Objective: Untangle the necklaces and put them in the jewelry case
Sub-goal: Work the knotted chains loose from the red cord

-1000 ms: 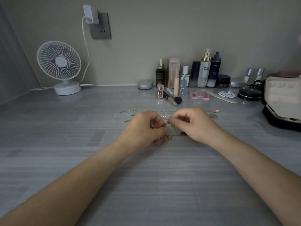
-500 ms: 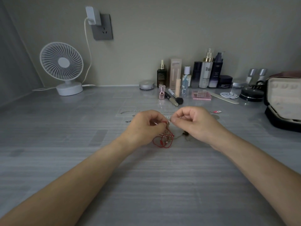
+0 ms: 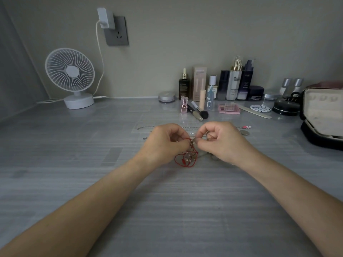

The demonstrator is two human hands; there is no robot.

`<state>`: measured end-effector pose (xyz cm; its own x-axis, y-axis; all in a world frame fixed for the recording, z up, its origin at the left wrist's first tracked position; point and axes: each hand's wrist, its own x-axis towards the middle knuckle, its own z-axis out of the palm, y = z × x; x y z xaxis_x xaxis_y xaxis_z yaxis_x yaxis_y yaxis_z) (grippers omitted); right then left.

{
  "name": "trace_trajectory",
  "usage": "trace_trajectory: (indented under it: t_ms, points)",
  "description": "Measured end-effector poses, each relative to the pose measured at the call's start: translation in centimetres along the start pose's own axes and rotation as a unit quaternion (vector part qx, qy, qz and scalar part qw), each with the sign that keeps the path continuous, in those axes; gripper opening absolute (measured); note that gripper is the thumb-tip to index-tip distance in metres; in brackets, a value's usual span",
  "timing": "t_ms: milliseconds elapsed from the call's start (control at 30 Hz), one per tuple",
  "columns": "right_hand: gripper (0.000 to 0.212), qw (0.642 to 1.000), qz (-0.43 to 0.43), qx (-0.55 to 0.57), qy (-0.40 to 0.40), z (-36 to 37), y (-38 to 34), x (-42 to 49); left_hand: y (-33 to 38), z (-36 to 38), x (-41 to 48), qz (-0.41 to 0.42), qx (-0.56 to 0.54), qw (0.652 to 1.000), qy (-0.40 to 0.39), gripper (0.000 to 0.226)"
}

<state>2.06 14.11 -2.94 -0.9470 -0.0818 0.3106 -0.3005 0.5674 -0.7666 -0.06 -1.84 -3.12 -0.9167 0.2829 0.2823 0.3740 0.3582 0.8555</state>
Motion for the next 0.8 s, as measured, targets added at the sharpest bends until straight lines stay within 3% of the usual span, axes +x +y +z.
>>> trace_trajectory:
  t_ms: [167, 400, 633, 800]
  points:
    - [0.015, 0.998, 0.013, -0.056, 0.01, -0.22, 0.26, 0.18, 0.06, -0.18, 0.05, -0.015, -0.012, 1.0, 0.008, 0.023]
    - [0.007, 0.999, -0.011, 0.001, -0.036, -0.14, -0.34, -0.27, 0.1, -0.13, 0.05, -0.004, -0.02, 1.0, -0.01, 0.022]
    - [0.016, 0.998, -0.004, -0.062, -0.016, 0.13, 0.01, -0.09, -0.19, -0.12, 0.1, -0.002, -0.011, 1.0, -0.008, 0.022]
    - [0.006, 0.994, -0.004, -0.11, 0.006, -0.1, 0.19, -0.09, -0.34, -0.13, 0.23, -0.009, 0.006, 1.0, 0.004, 0.024]
